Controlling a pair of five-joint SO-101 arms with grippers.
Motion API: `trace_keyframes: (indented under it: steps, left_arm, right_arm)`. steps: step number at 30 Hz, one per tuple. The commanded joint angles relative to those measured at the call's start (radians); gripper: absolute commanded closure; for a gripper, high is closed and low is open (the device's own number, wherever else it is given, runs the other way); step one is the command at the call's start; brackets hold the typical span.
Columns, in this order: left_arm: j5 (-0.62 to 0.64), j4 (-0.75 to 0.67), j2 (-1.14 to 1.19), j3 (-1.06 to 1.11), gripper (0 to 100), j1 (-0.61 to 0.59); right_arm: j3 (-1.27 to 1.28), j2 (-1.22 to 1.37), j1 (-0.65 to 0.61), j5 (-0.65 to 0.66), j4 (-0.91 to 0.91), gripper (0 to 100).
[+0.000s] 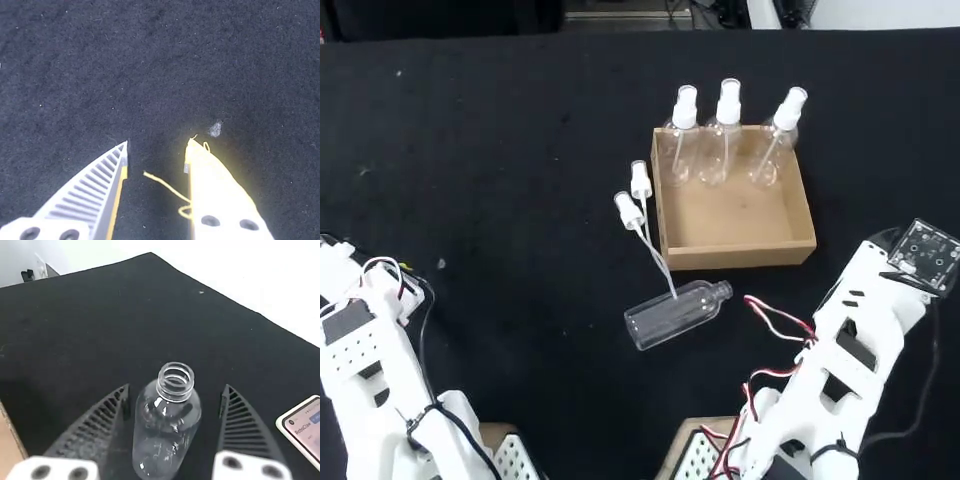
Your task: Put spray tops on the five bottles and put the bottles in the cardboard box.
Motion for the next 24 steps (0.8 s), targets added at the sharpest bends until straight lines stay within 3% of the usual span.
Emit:
trace_keyframes:
  steps: [1, 9, 24]
  left_arm:
    - [0.005, -0.012, -0.020, -0.033, 82, 0.013]
    - [0.005, -0.017, -0.020, -0.033, 82, 0.013]
    - [0.005, -0.017, -0.020, -0.033, 82, 0.015]
  right_arm:
    - [-0.085, 0.027, 0.037, 0.009, -0.025, 75.8]
    - [-0.171, 0.257, 0.071, 0.009, -0.035, 75.8]
    - [-0.226, 0.455, -0.011, 0.002, -0.224, 75.8]
